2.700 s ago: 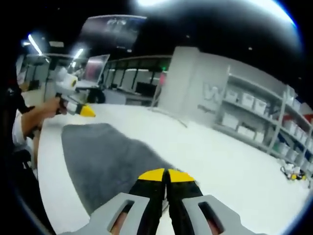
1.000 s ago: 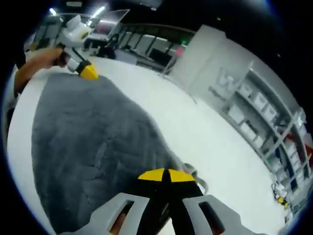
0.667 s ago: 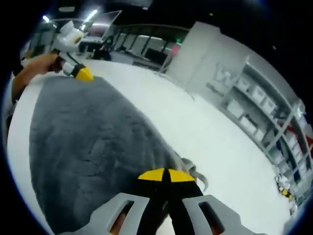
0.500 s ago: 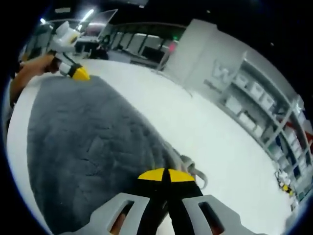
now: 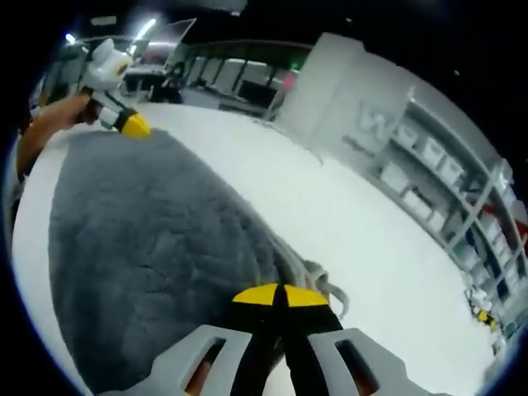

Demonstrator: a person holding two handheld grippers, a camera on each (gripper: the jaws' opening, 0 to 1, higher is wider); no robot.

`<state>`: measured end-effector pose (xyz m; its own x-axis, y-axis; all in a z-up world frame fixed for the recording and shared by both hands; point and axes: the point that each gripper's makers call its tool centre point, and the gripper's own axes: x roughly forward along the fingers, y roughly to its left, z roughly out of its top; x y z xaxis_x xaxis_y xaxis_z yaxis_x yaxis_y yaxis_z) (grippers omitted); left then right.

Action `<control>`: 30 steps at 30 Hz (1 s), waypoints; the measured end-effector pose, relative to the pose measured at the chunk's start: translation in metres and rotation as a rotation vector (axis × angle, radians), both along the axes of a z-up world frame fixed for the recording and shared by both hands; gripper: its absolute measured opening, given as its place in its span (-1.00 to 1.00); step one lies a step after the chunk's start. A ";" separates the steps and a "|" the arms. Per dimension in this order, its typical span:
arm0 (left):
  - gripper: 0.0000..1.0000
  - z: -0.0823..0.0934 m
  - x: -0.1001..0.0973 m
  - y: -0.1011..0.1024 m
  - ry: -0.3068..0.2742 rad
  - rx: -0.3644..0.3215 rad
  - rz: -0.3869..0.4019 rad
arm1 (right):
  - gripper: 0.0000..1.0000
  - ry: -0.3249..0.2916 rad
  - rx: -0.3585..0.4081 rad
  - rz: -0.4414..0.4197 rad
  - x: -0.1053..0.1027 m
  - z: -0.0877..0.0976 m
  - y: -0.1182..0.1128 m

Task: Open the folded towel by lifting each exposed corner and separating the folded layers until the towel lies flat within the target outline without major curled edges

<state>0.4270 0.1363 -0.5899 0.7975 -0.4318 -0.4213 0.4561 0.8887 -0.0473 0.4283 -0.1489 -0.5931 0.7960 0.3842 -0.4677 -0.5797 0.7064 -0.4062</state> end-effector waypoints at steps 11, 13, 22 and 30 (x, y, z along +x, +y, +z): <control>-0.89 0.029 -0.010 -0.006 -0.012 -0.062 -0.095 | -0.83 -0.045 0.178 0.023 0.001 0.032 0.000; -0.82 0.032 -0.015 -0.008 -0.010 -0.069 -0.111 | -0.81 -0.038 0.187 0.019 0.003 0.030 -0.001; -0.60 0.031 -0.042 -0.026 0.005 -0.084 -0.183 | -0.59 0.057 0.283 -0.021 0.009 0.019 -0.005; -0.56 0.012 -0.090 -0.055 0.114 -0.018 -0.360 | -0.49 0.116 0.332 -0.047 0.017 0.010 -0.016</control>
